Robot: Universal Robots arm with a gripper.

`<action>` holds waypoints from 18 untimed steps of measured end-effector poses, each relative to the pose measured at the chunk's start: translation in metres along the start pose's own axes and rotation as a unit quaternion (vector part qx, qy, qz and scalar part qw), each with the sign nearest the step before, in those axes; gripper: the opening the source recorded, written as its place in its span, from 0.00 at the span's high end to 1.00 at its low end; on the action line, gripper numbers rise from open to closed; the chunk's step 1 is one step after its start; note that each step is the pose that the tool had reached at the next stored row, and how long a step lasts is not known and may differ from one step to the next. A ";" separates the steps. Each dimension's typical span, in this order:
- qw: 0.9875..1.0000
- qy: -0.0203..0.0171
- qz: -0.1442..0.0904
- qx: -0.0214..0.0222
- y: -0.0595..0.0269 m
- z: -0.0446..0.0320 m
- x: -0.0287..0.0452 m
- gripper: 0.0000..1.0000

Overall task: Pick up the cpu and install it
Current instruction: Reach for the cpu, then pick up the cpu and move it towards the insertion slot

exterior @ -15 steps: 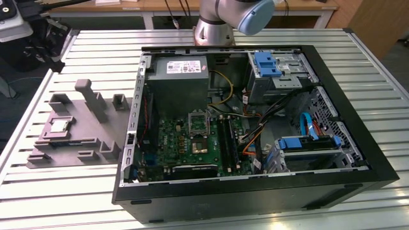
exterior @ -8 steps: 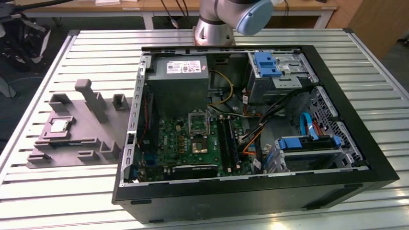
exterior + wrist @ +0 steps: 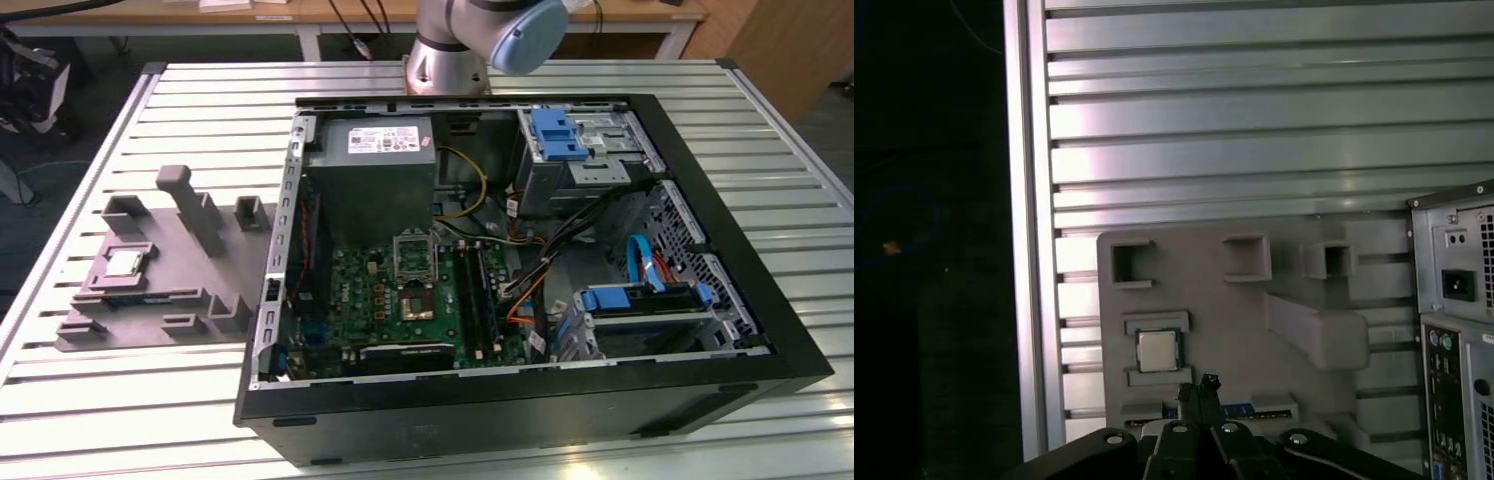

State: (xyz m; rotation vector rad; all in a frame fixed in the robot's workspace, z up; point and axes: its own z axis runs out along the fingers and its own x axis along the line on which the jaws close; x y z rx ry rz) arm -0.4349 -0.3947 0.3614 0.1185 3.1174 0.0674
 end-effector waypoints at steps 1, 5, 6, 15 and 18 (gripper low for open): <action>1.000 0.000 0.000 0.000 0.0000 0.0004 0.0037 0.89; 1.000 0.000 0.000 0.000 -0.0005 0.0012 0.0160 0.89; 1.000 0.000 0.000 0.000 -0.0006 0.0014 0.0186 0.89; 1.000 0.001 0.000 0.000 -0.0010 0.0018 0.0243 0.89; 1.000 0.001 0.000 0.000 -0.0010 0.0017 0.0243 0.89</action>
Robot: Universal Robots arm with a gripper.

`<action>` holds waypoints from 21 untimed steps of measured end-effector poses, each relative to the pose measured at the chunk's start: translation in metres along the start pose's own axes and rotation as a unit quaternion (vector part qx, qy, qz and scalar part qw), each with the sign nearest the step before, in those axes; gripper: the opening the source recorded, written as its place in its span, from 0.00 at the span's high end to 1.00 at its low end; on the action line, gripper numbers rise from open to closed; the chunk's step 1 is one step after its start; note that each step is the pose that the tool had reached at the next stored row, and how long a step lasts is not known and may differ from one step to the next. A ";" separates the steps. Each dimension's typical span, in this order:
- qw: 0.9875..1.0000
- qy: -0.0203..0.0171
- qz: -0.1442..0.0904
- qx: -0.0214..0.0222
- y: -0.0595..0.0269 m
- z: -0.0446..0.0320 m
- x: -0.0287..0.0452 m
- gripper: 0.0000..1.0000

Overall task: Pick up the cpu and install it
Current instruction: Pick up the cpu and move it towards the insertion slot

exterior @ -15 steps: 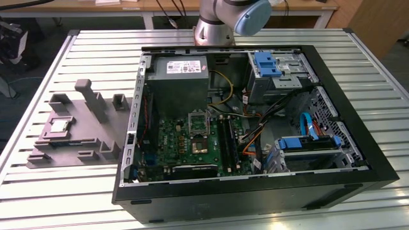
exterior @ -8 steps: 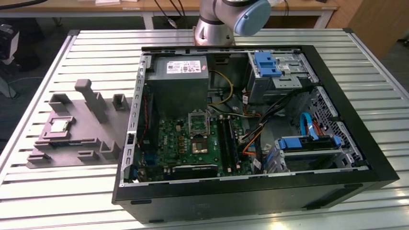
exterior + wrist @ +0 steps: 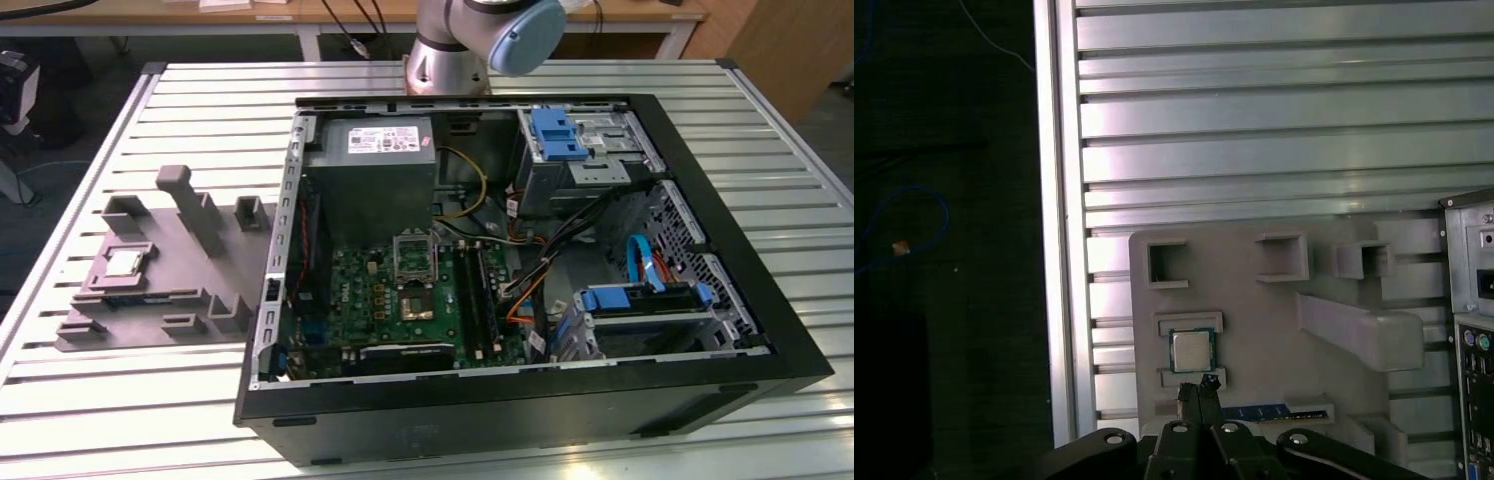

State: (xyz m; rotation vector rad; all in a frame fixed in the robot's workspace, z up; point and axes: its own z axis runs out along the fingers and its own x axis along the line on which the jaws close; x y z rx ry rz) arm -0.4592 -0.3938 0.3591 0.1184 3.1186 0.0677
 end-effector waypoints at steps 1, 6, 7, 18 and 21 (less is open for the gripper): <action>1.000 0.000 0.000 0.000 0.0000 0.0000 0.0000 0.89; 1.000 0.000 0.000 0.000 0.0000 0.0000 0.0001 0.89; 1.000 0.000 0.000 0.000 0.0000 0.0000 0.0001 0.84; 1.000 0.000 0.000 0.000 0.0000 0.0000 0.0002 0.41; 1.000 0.000 0.000 0.000 0.0000 0.0000 0.0002 0.41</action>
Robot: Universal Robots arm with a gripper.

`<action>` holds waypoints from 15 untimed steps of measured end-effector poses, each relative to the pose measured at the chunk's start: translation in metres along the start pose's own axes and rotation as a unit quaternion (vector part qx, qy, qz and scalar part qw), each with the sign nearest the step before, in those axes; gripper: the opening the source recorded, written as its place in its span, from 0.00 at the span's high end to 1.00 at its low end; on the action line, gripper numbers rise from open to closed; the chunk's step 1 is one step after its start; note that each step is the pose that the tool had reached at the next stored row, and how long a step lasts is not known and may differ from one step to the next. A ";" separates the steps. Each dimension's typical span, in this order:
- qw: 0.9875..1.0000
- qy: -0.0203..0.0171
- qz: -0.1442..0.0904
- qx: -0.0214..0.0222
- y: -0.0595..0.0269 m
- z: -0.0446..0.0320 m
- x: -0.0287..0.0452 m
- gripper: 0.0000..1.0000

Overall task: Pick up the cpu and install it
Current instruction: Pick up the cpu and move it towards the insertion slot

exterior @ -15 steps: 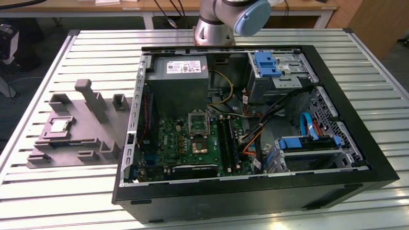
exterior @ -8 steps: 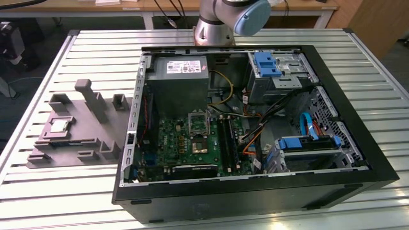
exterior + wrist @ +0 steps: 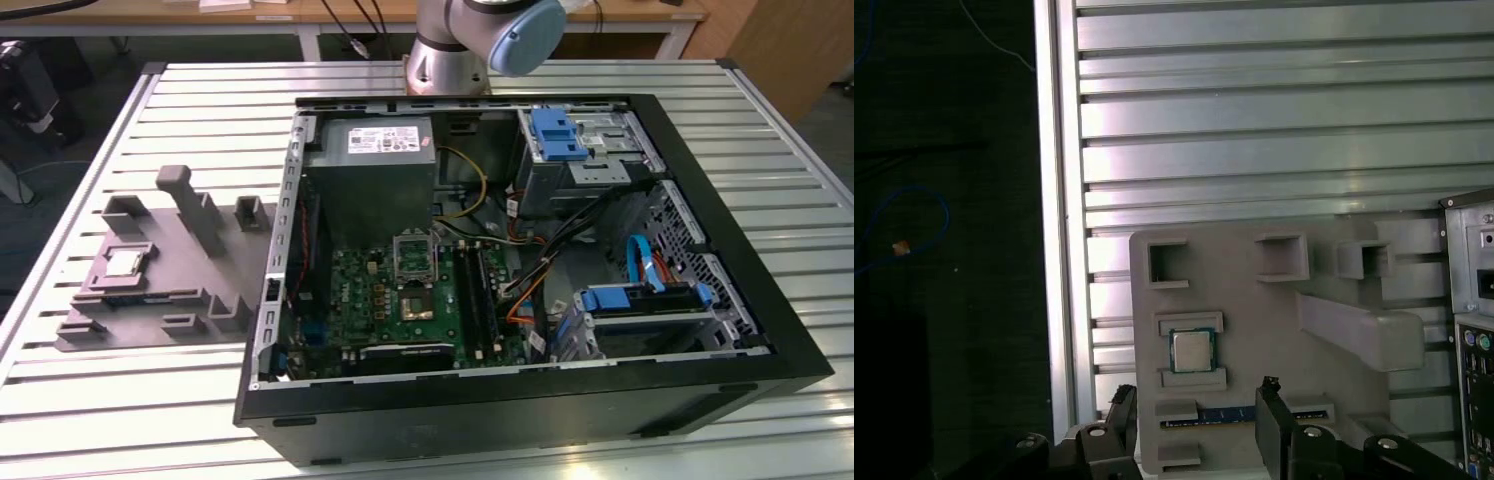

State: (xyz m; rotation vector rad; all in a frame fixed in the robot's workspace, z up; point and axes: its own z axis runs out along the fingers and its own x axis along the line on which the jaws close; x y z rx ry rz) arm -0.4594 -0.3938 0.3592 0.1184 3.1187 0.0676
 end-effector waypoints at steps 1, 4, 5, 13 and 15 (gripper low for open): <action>1.000 0.000 0.000 0.000 0.0000 0.0000 0.0000 0.41; 1.000 0.000 0.000 0.000 0.0000 0.0000 0.0001 0.41; 1.000 0.000 0.000 0.000 0.0000 0.0000 0.0001 0.41; 1.000 0.000 0.000 0.000 -0.0001 0.0014 0.0002 0.41; 1.000 0.000 0.000 0.000 -0.0001 0.0027 0.0002 0.41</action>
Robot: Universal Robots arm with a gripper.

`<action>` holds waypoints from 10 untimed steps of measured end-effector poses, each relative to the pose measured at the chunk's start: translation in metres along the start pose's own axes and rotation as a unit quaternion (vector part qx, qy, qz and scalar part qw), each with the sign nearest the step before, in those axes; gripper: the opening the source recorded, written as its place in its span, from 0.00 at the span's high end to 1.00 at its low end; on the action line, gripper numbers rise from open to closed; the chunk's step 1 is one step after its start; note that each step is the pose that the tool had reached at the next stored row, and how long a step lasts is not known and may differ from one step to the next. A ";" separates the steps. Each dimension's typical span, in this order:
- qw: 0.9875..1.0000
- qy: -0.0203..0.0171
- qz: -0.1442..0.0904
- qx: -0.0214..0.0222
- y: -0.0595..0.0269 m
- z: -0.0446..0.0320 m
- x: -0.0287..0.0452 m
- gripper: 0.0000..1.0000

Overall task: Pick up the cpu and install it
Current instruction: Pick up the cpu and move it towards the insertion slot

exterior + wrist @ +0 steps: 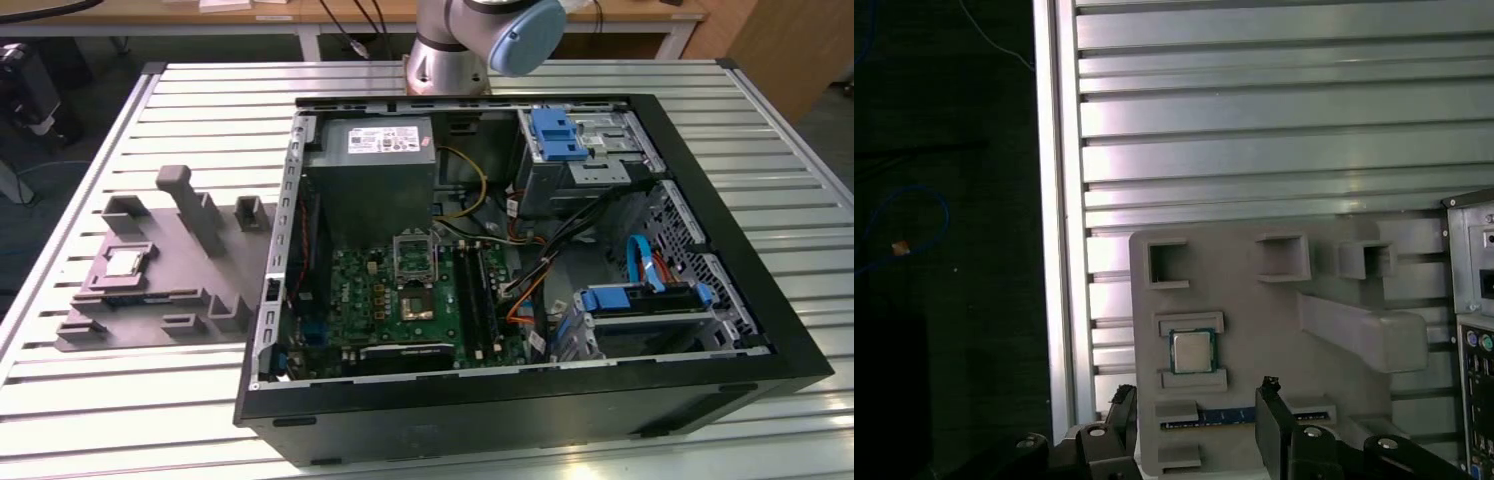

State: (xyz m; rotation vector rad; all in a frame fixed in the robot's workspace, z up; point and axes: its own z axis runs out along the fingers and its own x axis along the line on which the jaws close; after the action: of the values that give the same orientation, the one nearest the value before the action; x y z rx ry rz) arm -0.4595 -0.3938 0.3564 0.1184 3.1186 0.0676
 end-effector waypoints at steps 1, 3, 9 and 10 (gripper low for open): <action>1.000 0.000 0.000 0.000 0.0000 0.0009 0.0000 0.41; 1.000 0.000 0.000 0.000 -0.0002 0.0033 0.0001 0.41; 1.000 0.000 0.000 0.000 -0.0005 0.0112 0.0002 0.41; 1.000 0.000 0.000 0.000 -0.0005 0.0125 0.0002 0.41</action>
State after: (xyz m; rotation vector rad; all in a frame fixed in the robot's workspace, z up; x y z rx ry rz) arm -0.4595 -0.3938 0.3439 0.1184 3.1190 0.0677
